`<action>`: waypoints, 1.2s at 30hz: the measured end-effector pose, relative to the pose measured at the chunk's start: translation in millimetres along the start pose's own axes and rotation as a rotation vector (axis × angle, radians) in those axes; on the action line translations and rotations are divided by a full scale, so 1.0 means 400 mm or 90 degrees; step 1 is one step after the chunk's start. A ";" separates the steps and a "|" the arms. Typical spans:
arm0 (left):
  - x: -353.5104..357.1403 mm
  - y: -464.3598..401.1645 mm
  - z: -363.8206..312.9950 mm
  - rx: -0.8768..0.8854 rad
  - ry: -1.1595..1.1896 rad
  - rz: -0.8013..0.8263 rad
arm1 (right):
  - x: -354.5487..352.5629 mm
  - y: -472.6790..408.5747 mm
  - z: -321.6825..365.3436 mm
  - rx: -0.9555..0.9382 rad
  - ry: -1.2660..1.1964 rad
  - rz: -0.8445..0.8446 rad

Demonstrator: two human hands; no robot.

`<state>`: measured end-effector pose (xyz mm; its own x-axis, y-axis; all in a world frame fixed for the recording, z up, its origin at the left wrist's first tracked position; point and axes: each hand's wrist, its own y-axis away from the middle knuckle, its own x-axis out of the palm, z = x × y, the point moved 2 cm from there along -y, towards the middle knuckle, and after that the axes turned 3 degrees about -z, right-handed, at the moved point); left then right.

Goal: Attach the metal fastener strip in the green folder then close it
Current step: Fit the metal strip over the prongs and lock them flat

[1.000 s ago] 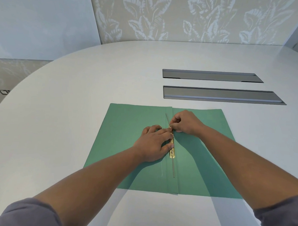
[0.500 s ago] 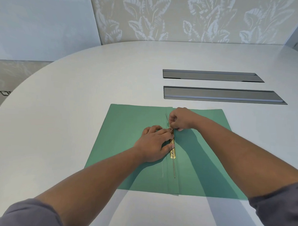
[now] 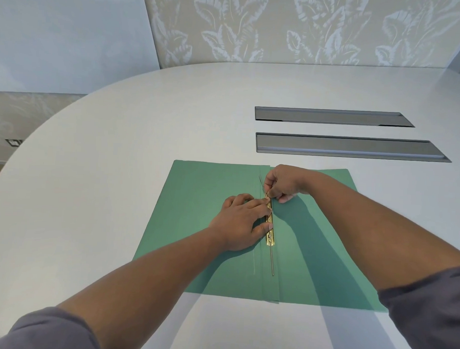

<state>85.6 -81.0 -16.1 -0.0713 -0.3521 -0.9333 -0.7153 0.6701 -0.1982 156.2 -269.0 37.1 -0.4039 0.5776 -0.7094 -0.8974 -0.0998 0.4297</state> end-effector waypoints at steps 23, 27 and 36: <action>0.001 -0.001 0.000 -0.004 0.006 0.005 | 0.010 0.015 -0.011 -0.072 -0.029 0.022; 0.003 -0.002 0.001 -0.002 0.001 0.006 | 0.011 0.020 -0.012 -0.090 -0.038 0.016; 0.000 -0.002 0.002 -0.002 0.001 0.013 | 0.018 0.018 -0.050 -0.040 -0.230 -0.107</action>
<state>86.6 -81.1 -16.1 -0.0876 -0.3395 -0.9365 -0.7155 0.6755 -0.1780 143.1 -282.0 23.8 -0.1728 0.8367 -0.5197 -0.9591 -0.0227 0.2822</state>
